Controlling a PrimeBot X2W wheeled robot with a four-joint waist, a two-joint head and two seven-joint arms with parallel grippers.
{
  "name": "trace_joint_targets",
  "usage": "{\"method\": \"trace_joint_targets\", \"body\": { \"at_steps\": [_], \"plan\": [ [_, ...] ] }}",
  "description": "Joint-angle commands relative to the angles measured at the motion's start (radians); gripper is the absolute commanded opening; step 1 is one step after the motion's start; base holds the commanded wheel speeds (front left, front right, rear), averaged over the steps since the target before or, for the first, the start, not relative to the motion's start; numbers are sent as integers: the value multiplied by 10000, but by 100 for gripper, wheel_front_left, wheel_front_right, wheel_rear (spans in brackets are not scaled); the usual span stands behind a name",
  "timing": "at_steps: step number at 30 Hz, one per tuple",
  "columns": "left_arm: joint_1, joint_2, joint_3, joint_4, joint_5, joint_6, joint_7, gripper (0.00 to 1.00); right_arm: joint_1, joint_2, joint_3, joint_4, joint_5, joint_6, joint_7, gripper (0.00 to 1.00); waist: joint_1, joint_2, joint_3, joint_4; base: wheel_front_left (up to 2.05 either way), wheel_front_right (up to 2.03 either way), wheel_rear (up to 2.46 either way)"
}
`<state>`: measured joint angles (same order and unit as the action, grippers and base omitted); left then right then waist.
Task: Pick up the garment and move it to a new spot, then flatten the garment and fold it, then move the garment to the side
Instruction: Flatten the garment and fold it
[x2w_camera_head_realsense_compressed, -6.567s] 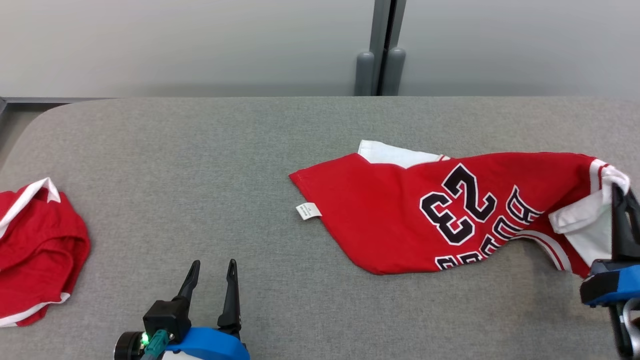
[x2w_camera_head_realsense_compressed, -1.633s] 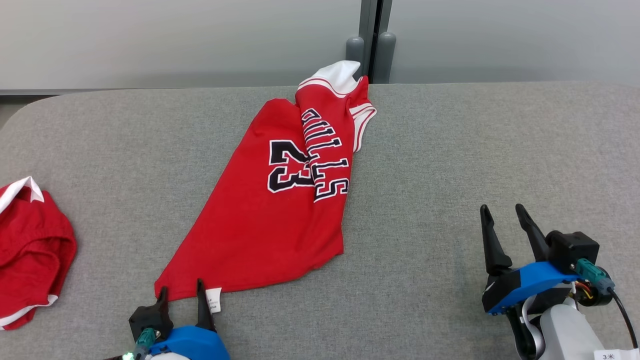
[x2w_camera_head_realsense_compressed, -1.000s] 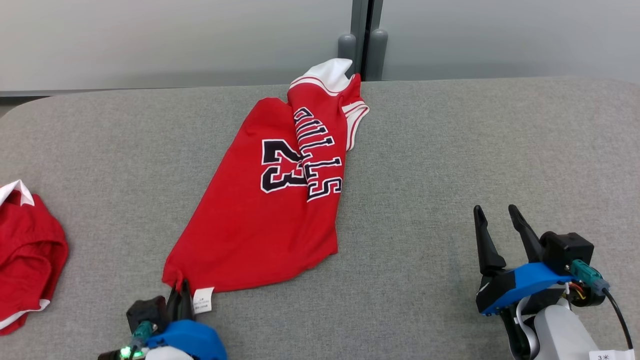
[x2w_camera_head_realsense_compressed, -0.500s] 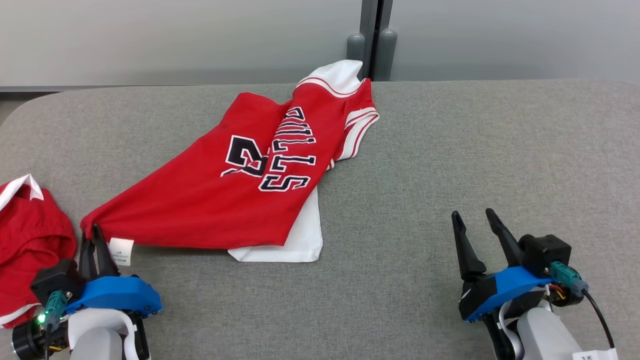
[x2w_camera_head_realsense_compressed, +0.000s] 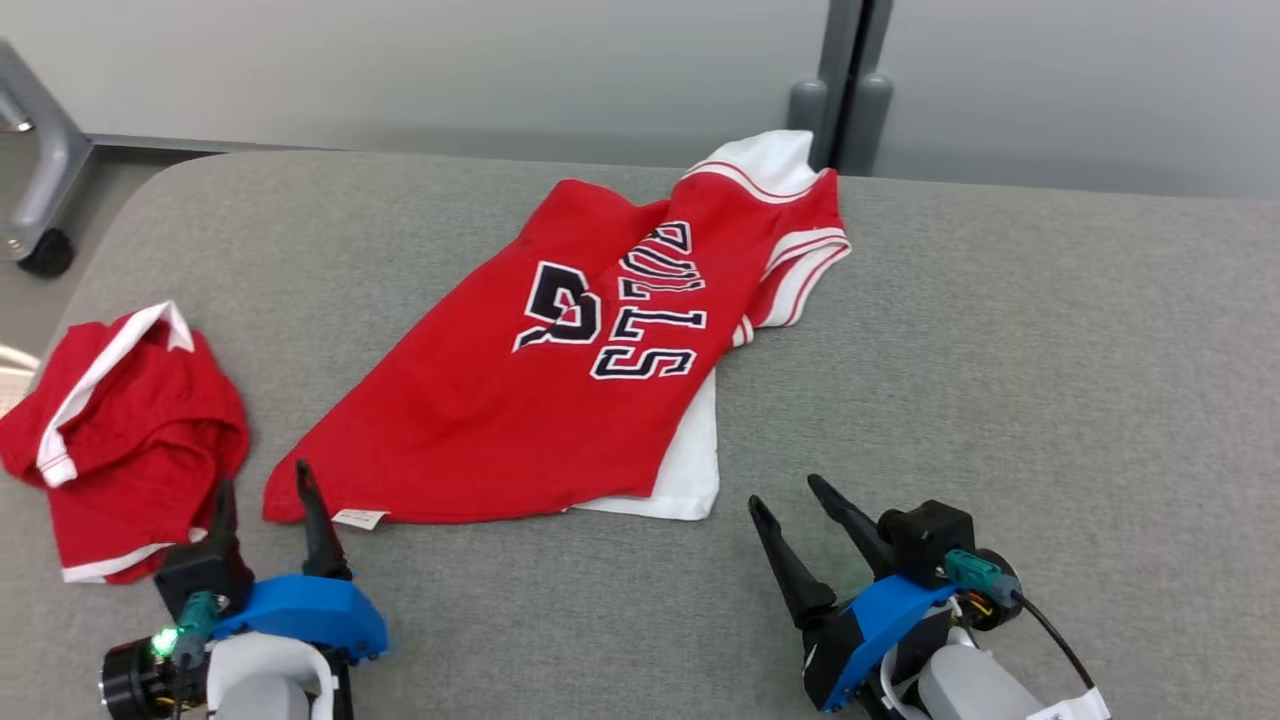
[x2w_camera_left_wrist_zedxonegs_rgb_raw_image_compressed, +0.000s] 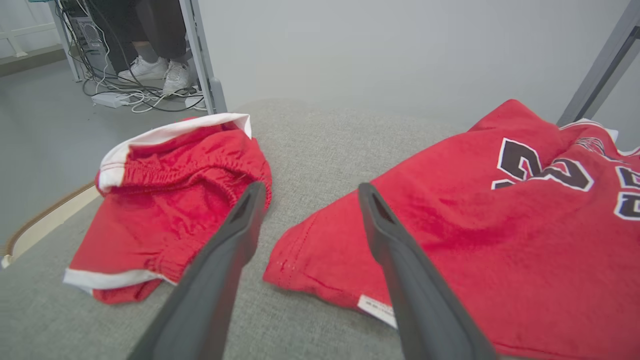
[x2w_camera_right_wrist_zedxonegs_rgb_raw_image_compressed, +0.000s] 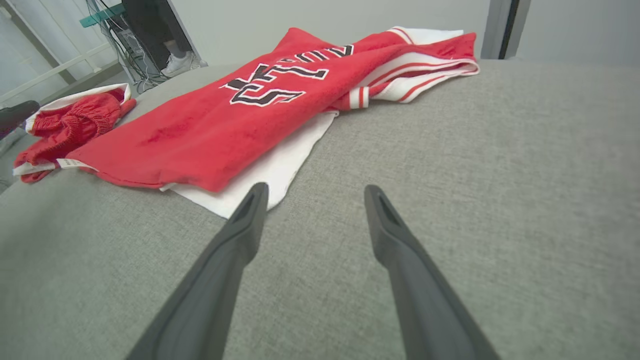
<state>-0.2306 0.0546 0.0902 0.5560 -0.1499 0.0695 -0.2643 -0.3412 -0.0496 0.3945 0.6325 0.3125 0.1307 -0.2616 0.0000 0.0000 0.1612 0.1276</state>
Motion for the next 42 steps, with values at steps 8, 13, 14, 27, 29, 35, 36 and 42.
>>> {"method": "trace_joint_targets", "body": {
  "at_steps": [8,13,14,27,29,35,36,42],
  "plan": [
    [443,-41,-1819,-44,-752,0,-2,100,-917,-36,565,1746,489,1,-51,100,0,0,91,1316,0,0,0],
    [567,-42,-2361,-157,-1049,186,-2,100,-1277,-38,497,2911,348,1,-36,60,0,0,113,1728,0,0,0],
    [570,-39,-2416,-163,-1061,205,-2,100,-1343,-36,528,3121,350,1,-18,35,0,0,120,1761,0,0,0],
    [513,-47,-2489,-438,-1005,232,-2,100,-1475,-355,-1967,2979,-523,-7,-33,0,0,0,118,1052,0,0,0],
    [520,-42,-2492,-418,-1029,231,-2,100,-1267,-506,-2788,2670,-878,-1,-31,0,0,0,71,782,0,0,0],
    [467,-41,-2590,-270,-992,165,-3,100,-701,-843,-5152,2008,-1745,-1,-45,0,0,0,-63,-21,0,0,0],
    [471,-45,-2576,-256,-984,166,-2,100,-600,-837,-5455,1933,-1863,-1,-45,0,0,0,-92,-148,0,0,0],
    [586,-43,-2489,-172,-903,126,-2,100,-237,-882,-6784,1621,-2522,-1,-48,0,0,0,-206,-746,0,0,0]
  ]
}}
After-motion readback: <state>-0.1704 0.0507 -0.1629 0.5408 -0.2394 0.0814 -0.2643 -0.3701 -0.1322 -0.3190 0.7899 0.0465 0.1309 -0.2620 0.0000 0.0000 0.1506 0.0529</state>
